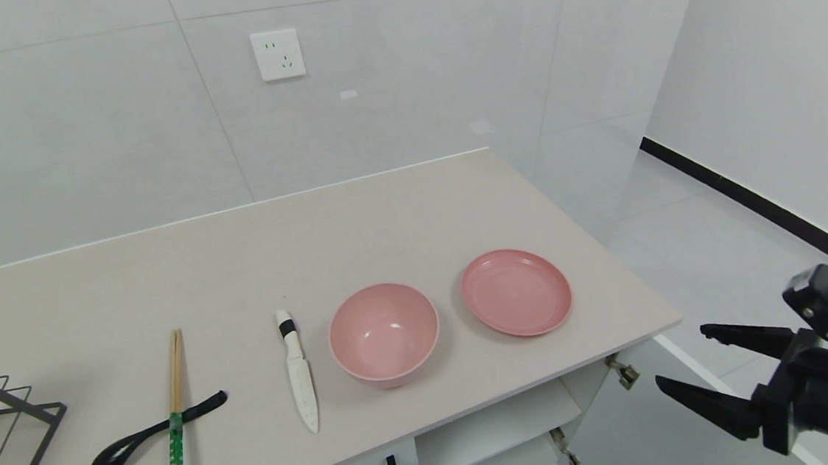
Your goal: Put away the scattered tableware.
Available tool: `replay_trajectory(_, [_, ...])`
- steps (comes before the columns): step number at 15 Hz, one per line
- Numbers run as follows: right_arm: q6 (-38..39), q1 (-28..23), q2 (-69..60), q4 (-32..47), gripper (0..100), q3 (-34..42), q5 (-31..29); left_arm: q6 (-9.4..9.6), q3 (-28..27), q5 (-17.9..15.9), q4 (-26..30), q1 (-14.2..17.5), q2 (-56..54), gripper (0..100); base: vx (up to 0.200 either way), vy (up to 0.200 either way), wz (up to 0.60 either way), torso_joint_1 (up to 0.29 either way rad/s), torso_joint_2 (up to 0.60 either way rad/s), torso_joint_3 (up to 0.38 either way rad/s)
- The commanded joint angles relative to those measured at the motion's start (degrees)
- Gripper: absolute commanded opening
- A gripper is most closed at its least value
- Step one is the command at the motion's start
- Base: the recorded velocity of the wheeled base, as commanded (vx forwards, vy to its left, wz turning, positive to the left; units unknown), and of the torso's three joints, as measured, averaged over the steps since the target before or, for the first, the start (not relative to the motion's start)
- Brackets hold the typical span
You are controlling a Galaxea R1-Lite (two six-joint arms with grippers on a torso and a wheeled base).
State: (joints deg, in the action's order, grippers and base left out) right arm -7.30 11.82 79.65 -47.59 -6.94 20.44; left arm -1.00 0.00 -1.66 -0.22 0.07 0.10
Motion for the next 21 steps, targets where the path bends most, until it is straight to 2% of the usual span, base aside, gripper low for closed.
replay_trajectory(1, [-0.26, -0.57, 7.18, -2.24, 100, -1.06, -0.05, -0.06, 0.0, -0.01, -0.04, 0.01, 0.08, 100, 0.0, 0.0, 0.0, 0.0, 0.0, 0.0])
replay_trajectory(3, [0.27, -0.57, 11.31, -3.74, 100, -4.4, 0.12, 0.03, 0.0, -0.01, -0.04, 0.01, 0.08, 100, 0.0, 0.0, 0.0, 0.0, 0.0, 0.0])
replay_trajectory(7, [8.62, -0.57, 19.93, -3.38, 100, -14.77, -0.14, -0.06, 0.0, -0.01, -0.04, 0.01, 0.08, 100, 0.0, 0.0, 0.0, 0.0, 0.0, 0.0])
replay_trajectory(14, [8.88, -1.1, 37.07, -3.82, 100, -28.48, -1.2, 0.03, 0.0, -0.01, -0.04, 0.01, 0.08, 100, 0.0, 0.0, 0.0, 0.0, 0.0, 0.0])
replay_trajectory(18, [8.97, -1.19, 43.13, -3.38, 100, -37.89, -0.93, 0.03, 0.0, -0.01, 0.04, 0.01, 0.08, 100, 0.0, 0.0, 0.0, 0.0, 0.0, 0.0])
replay_trajectory(21, [9.06, -0.93, 46.29, -3.38, 100, -42.19, -0.93, 0.03, 0.0, -0.01, -0.04, 0.01, 0.08, 100, 0.0, 0.0, 0.0, 0.0, 0.0, 0.0])
